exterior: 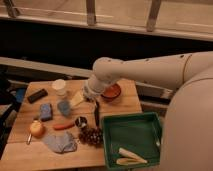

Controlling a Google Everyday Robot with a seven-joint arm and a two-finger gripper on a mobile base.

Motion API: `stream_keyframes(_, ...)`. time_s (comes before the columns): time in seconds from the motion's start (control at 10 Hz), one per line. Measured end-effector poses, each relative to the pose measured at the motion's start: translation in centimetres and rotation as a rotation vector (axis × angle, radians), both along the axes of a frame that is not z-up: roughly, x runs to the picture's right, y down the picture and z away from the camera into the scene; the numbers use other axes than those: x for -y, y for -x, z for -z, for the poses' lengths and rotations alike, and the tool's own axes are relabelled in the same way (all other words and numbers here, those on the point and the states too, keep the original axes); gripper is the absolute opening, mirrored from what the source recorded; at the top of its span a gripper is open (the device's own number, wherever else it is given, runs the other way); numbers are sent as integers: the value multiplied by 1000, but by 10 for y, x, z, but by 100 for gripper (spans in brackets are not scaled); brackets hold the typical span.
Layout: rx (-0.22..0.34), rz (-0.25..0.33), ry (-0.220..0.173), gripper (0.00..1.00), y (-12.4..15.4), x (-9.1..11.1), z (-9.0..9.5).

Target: Place sponge in plastic cup

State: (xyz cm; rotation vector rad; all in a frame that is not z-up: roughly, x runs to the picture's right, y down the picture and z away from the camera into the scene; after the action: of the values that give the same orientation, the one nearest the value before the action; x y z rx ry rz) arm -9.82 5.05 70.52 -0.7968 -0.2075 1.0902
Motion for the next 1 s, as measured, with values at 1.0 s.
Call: stream_keyframes(1.0, 104, 139, -91, 74, 102, 26, -3)
